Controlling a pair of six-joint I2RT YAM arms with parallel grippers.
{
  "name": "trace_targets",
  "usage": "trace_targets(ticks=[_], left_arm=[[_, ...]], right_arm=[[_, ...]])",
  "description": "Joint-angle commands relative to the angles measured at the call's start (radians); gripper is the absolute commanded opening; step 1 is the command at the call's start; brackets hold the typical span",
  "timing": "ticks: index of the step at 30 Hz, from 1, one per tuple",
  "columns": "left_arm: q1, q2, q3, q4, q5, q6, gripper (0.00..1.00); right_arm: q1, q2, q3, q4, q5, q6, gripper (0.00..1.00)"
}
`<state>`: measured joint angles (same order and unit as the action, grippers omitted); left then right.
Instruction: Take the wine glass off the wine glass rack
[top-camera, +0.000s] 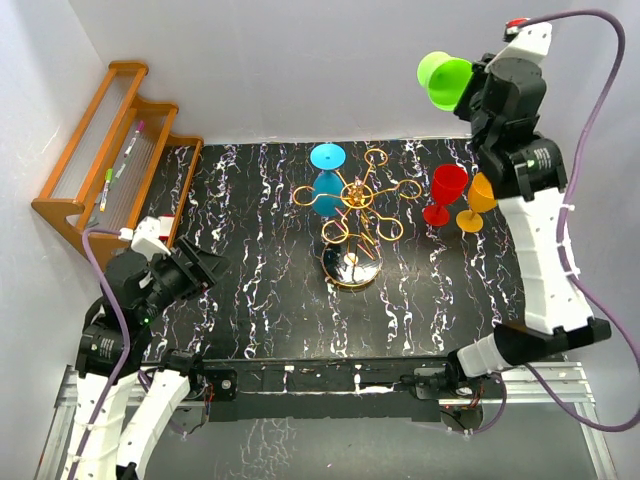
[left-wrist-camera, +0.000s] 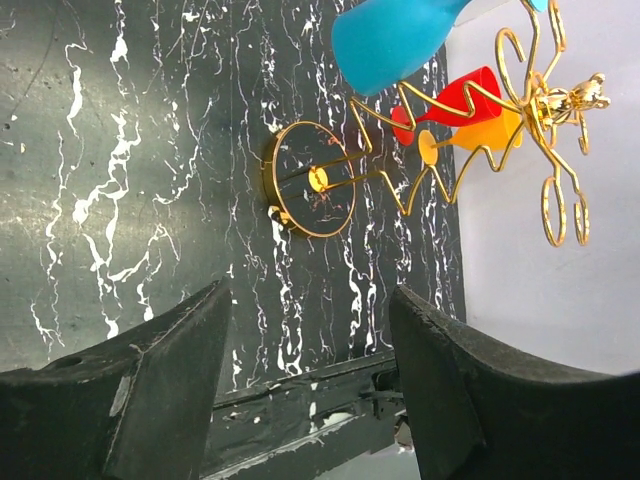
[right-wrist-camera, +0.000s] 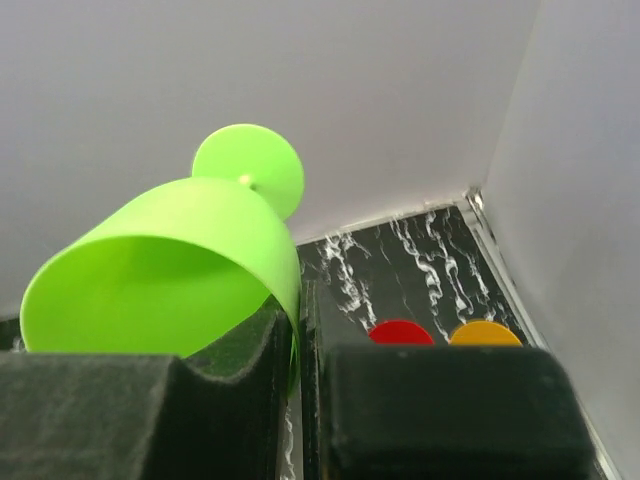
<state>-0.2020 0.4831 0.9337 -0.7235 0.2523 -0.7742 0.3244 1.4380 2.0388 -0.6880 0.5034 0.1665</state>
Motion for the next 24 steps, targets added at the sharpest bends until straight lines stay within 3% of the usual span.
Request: trace_targets(ticks=[1,3,6,15,24], left_arm=[[0.000,0.040,0.005,0.038,-0.024,0.061,0.62],[0.000,0.057,0.008,0.042,-0.040,0.079,0.61],[0.000,0.081,0.000,0.062,-0.042,0.096,0.61],[0.000,0.249,-0.019,0.188,0.005,0.159,0.58],[0.000,0.397,-0.047,0.288,-0.017,0.307,0.57]], right_arm=[[-0.271,0.016,0.006,-0.176,-0.396,0.159,0.08],[-0.372,-0.035,-0.118,-0.156,-0.467,0.169,0.08],[-0.423,-0.112,-0.233,-0.164,-0.474,0.157,0.08],[-0.430,-0.310,-0.465,-0.251,-0.471,0.130,0.08],[-0.430,-0.357,-0.720,-0.257,-0.438,0.115,0.09]])
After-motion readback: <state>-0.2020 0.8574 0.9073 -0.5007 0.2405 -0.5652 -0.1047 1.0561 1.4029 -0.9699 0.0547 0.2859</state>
